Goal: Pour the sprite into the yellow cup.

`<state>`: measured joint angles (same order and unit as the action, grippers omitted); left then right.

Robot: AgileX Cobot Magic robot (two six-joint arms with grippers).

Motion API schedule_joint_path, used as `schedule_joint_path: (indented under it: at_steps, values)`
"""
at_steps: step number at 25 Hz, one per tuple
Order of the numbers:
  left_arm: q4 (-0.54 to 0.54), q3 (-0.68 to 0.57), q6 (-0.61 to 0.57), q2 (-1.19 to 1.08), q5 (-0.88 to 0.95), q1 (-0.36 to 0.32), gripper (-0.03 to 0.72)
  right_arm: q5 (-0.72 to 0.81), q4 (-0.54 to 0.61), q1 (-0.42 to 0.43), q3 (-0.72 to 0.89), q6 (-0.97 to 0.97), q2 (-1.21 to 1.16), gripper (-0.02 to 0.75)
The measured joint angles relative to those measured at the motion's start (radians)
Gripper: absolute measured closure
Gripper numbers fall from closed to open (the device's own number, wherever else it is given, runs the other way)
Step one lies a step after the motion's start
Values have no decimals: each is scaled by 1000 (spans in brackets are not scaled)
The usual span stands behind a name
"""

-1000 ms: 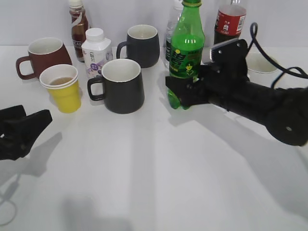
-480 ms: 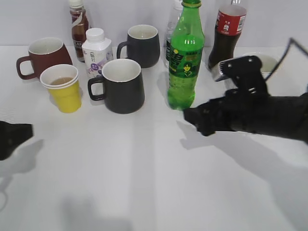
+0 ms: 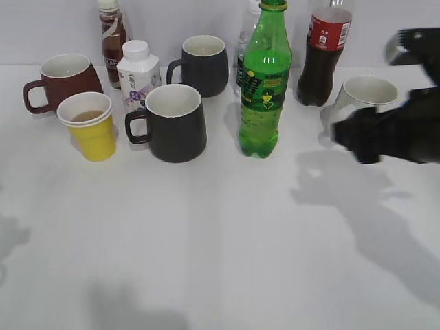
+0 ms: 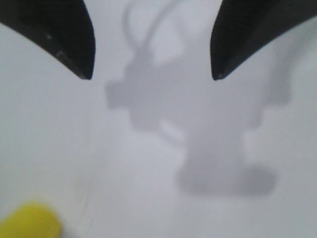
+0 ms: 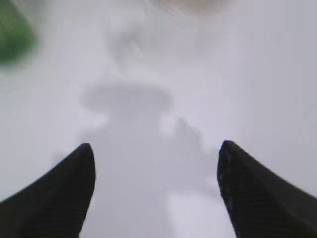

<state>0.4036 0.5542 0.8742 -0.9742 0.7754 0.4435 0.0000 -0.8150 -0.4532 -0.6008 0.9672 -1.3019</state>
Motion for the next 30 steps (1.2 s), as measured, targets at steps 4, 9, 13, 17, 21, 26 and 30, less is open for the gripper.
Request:
schedule_joint_path:
  at_steps: [4,9,13,17,21,26,30]
  values:
    - [-174,172,-323,9,316,21,137,271,101,0,0,-105,89,165]
    - [-331,229,-650,132,426,22,137,665,613,0,-29,-698,207,165]
    - [-404,168,-808,354,434,22,137,908,895,0,-32,-931,344,165]
    - [-412,47,-883,610,432,22,137,1046,933,0,-26,-974,557,165]
    - [-414,7,-910,836,391,22,137,1114,932,0,37,-979,794,166]
    - [-412,-29,-914,978,309,22,139,1119,904,0,64,-980,1072,167]
    - [-411,-34,-914,981,297,22,143,1069,859,0,92,-981,1215,167]
